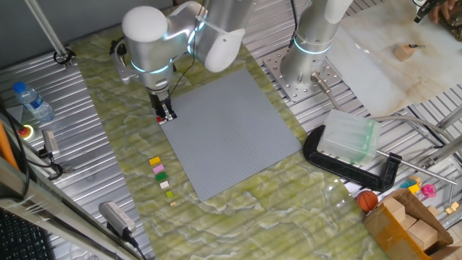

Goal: Build with small Lego blocks

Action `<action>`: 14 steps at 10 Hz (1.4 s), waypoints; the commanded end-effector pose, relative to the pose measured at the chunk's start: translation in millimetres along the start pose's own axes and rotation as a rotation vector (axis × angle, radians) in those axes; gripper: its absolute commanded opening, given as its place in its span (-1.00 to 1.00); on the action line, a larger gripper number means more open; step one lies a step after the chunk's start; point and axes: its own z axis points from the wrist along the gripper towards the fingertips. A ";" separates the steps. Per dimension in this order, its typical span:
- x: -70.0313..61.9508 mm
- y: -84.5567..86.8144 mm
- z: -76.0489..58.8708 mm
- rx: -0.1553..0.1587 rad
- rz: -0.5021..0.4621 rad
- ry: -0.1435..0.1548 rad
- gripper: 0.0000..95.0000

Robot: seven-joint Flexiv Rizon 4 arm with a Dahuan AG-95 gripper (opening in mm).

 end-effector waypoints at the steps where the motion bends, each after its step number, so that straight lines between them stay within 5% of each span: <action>1: 1.3 0.6 15.0 -0.020 0.008 0.006 -1.00; 14: 3.3 -4.8 14.8 -0.014 0.008 0.002 -1.00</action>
